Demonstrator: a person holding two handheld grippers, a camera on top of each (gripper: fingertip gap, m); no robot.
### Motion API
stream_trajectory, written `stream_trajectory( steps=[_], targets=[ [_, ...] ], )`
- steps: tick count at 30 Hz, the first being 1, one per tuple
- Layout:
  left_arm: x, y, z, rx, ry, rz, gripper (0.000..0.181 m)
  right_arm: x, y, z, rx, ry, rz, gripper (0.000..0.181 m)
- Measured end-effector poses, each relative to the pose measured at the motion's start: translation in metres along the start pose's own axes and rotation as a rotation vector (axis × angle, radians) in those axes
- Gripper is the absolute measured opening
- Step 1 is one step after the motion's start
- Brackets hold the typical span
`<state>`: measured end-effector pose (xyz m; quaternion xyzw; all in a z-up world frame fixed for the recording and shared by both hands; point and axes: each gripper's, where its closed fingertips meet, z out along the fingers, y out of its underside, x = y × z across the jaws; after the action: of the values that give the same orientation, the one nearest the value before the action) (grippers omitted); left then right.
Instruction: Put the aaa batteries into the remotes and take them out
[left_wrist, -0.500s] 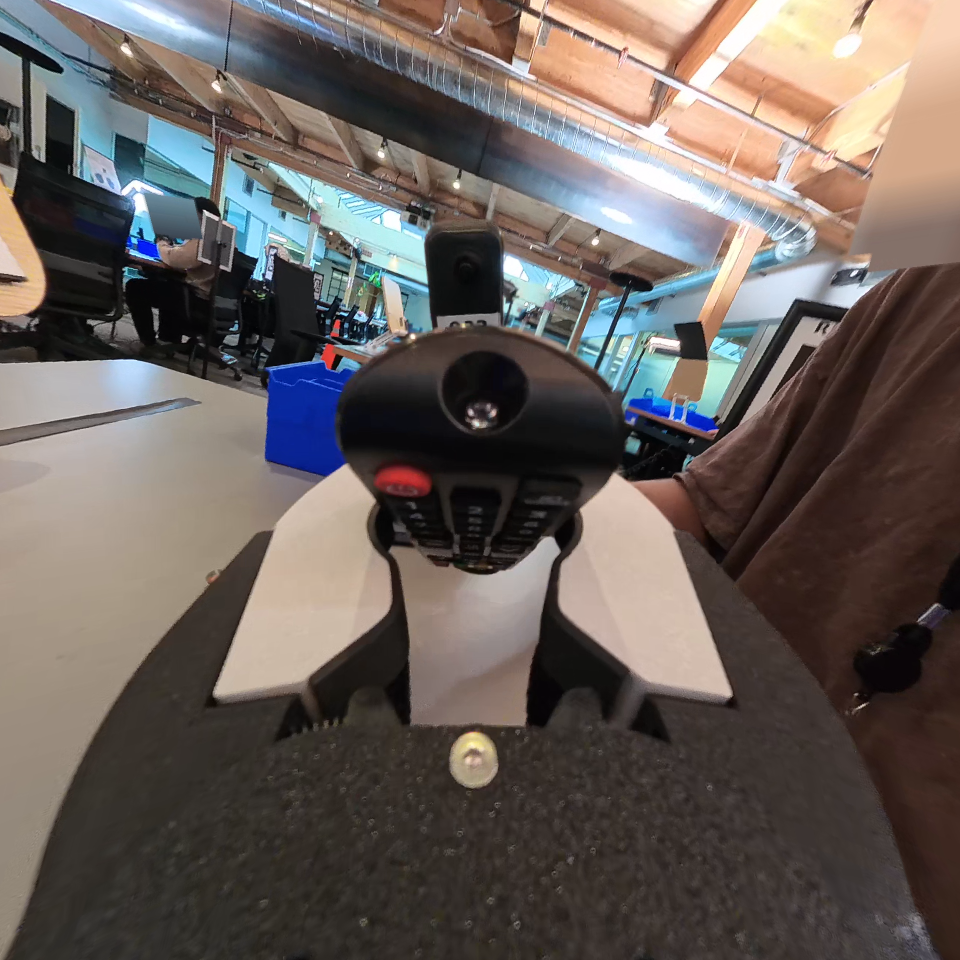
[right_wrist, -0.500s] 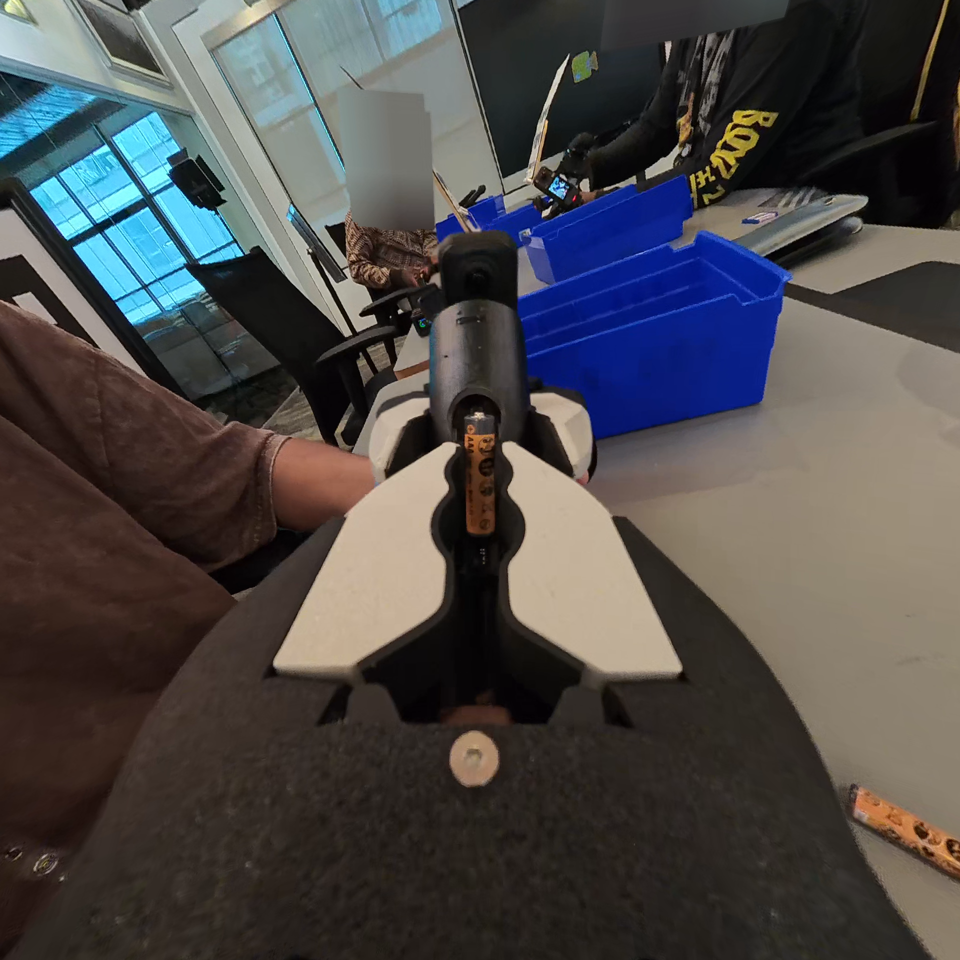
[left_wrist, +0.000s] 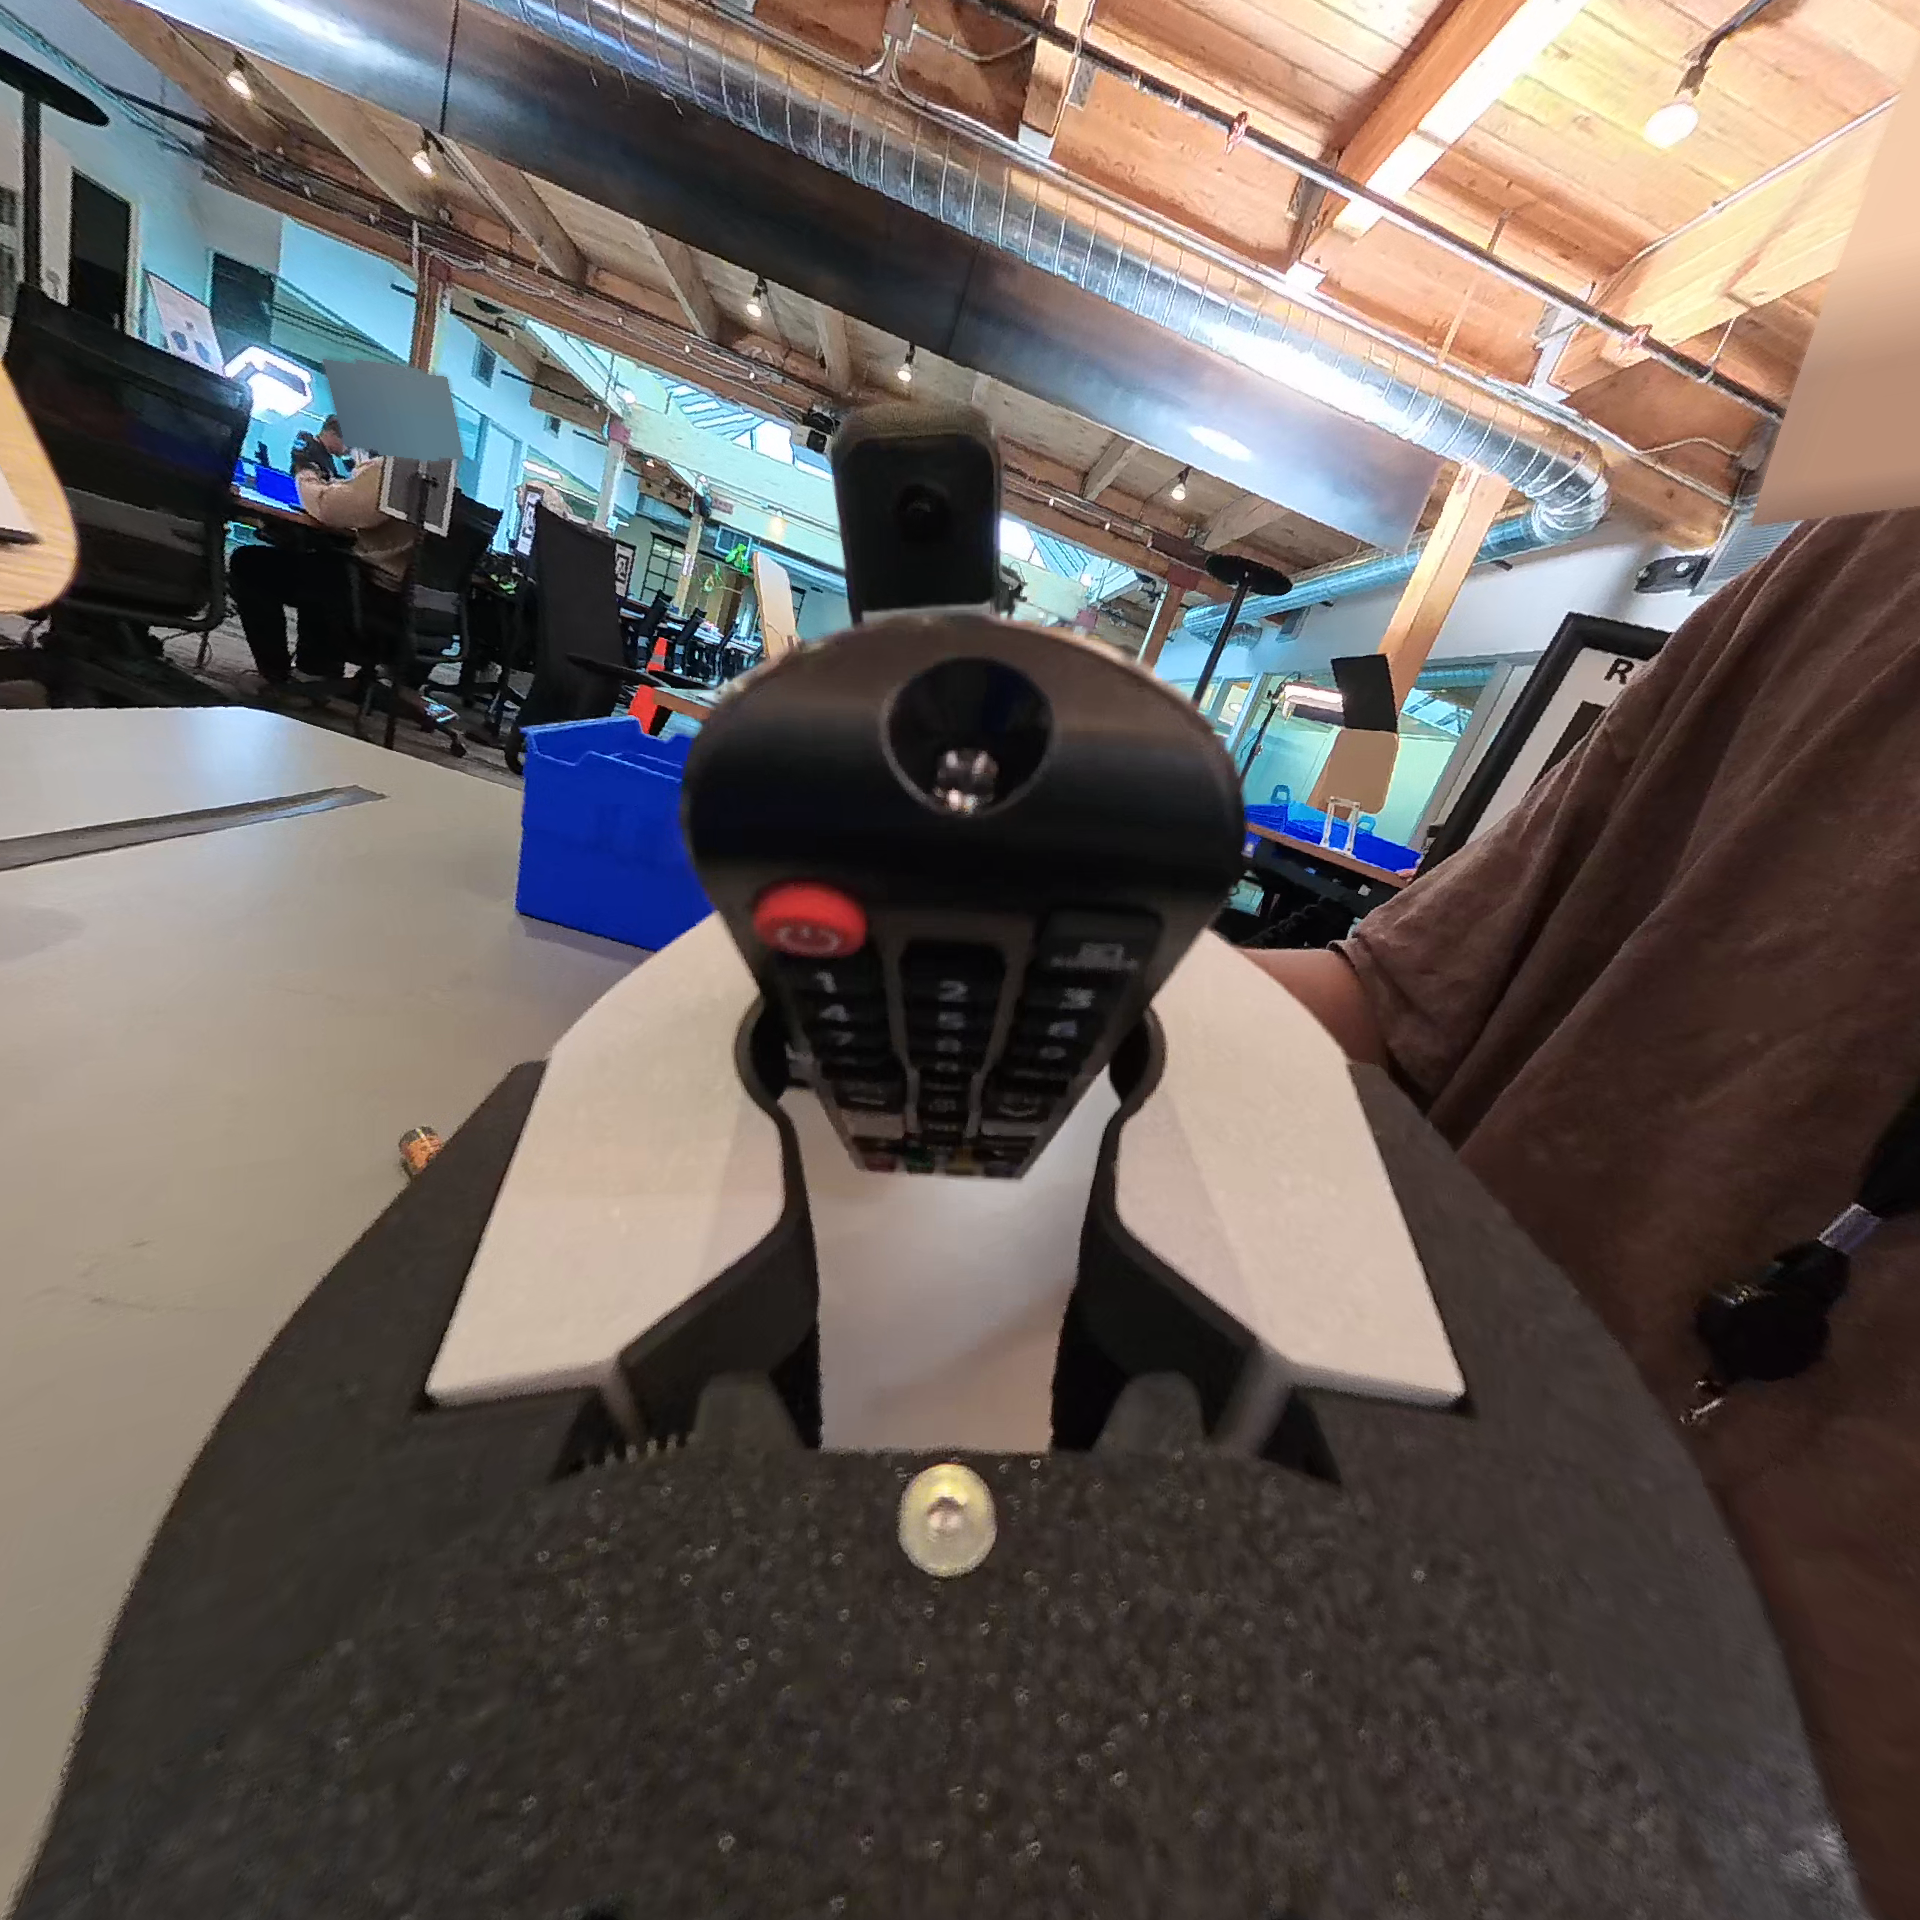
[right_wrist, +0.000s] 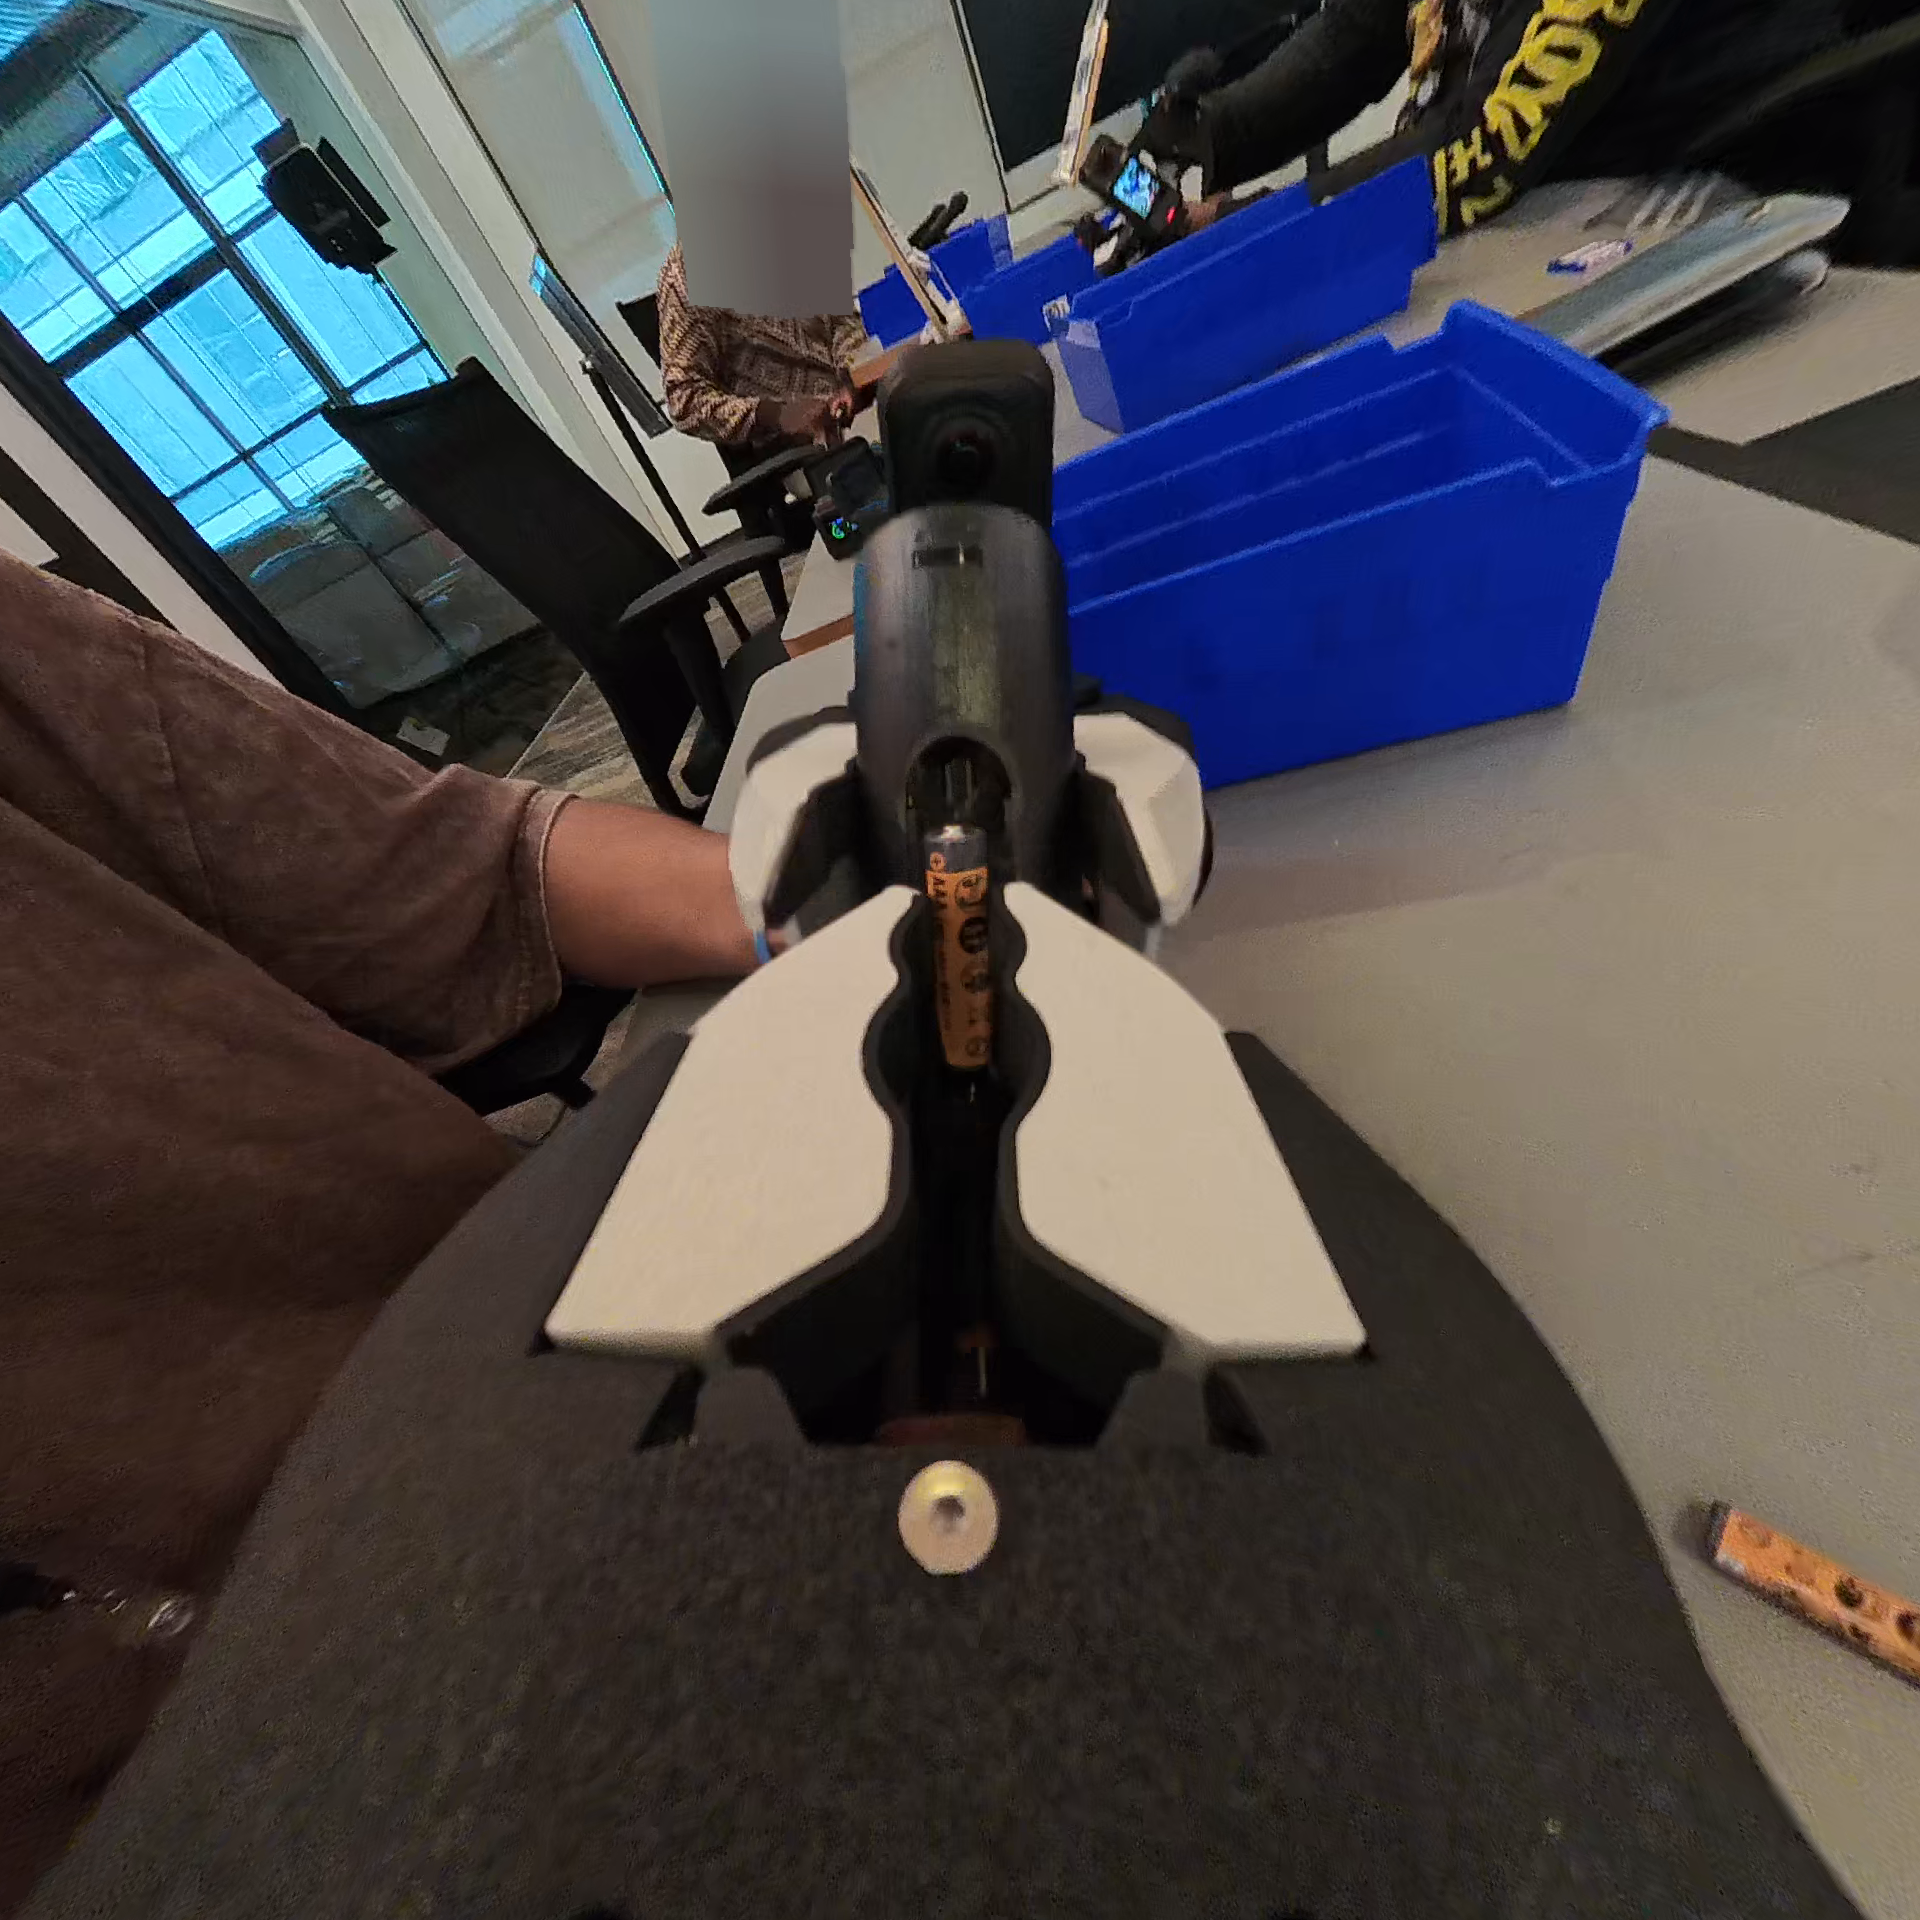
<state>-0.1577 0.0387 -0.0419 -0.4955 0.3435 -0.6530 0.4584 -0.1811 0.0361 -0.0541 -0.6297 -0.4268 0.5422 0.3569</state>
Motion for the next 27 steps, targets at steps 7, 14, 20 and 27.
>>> stream_trajectory(
  steps=[7,14,20,27],
  targets=[
    [0.003,0.004,0.002,-0.028,0.002,0.022,0.061,-0.002,0.006,-0.002,-0.087,-0.024,0.050,0.010],
    [0.007,0.003,0.004,-0.023,0.015,0.027,0.061,-0.007,-0.003,-0.004,-0.087,-0.050,0.052,0.013],
    [0.010,0.004,0.005,-0.031,0.020,0.034,0.061,-0.009,-0.012,-0.003,-0.084,-0.040,0.015,0.015],
    [0.010,0.004,0.004,-0.033,0.021,0.035,0.061,-0.008,-0.007,0.004,-0.128,-0.015,-0.024,0.010]
  ],
)
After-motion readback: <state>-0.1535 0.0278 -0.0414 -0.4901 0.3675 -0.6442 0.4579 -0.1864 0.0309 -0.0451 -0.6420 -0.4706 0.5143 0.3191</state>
